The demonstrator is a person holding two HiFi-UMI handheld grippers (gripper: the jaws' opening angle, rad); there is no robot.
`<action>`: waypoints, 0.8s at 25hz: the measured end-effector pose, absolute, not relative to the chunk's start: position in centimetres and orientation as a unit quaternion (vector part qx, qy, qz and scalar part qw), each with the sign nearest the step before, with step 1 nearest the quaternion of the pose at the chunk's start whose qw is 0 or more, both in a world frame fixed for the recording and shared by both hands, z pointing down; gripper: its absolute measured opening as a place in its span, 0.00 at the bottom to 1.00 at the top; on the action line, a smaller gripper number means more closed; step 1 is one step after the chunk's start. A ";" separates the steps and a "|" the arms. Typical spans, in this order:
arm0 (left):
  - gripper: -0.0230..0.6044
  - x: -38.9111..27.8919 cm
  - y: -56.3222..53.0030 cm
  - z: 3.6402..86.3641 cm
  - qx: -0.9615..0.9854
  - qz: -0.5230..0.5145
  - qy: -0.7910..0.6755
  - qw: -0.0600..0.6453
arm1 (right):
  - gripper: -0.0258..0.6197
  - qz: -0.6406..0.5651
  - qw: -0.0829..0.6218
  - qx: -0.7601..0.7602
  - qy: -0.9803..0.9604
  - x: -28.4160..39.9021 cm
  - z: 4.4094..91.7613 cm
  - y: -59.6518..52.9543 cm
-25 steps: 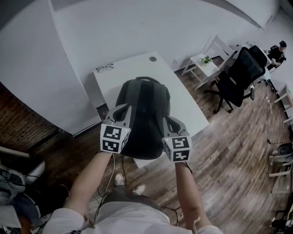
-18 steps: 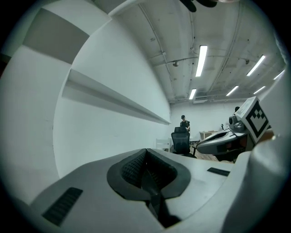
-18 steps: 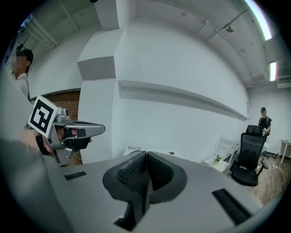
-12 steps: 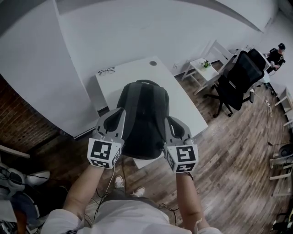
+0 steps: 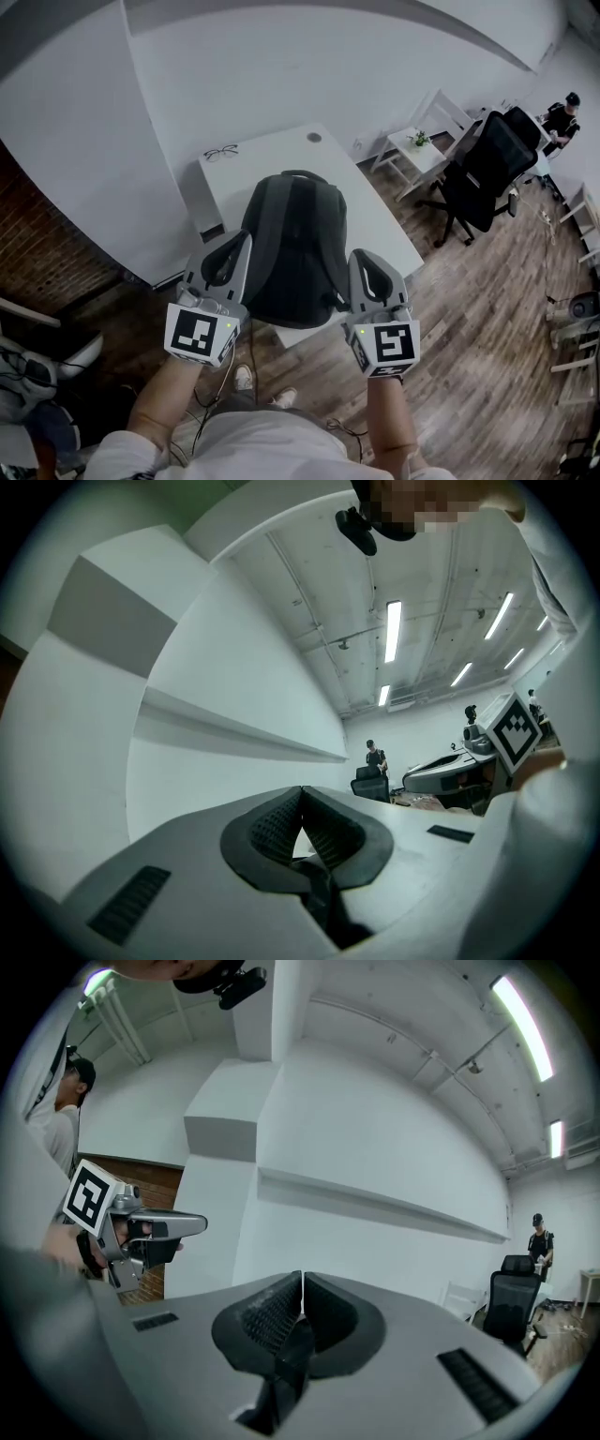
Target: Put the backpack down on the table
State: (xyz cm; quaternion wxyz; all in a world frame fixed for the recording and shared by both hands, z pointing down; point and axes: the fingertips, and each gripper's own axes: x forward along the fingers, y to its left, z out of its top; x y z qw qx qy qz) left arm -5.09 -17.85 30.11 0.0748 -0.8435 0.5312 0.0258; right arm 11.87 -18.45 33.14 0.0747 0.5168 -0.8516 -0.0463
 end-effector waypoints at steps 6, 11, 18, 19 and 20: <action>0.06 -5.9 -14.6 28.4 -0.838 0.051 0.538 0.080 | 0.10 -0.062 0.067 0.527 -0.845 12.6 31.9 -15.2; 0.07 -7.0 -11.8 28.2 -0.835 0.044 0.544 0.077 | 0.10 -0.067 0.062 0.528 -0.844 13.3 31.0 -12.8; 0.07 -9.1 -9.9 27.3 -0.824 0.039 0.557 0.098 | 0.10 -0.066 0.050 0.542 -0.836 14.2 30.2 -10.4; 0.07 -9.4 -9.8 27.4 -0.822 0.037 0.560 0.096 | 0.10 -0.065 0.050 0.545 -0.835 14.6 30.3 -10.3; 0.07 -9.7 -9.6 27.4 -0.820 0.035 0.563 0.096 | 0.10 -0.062 0.051 0.547 -0.833 15.0 30.3 -10.2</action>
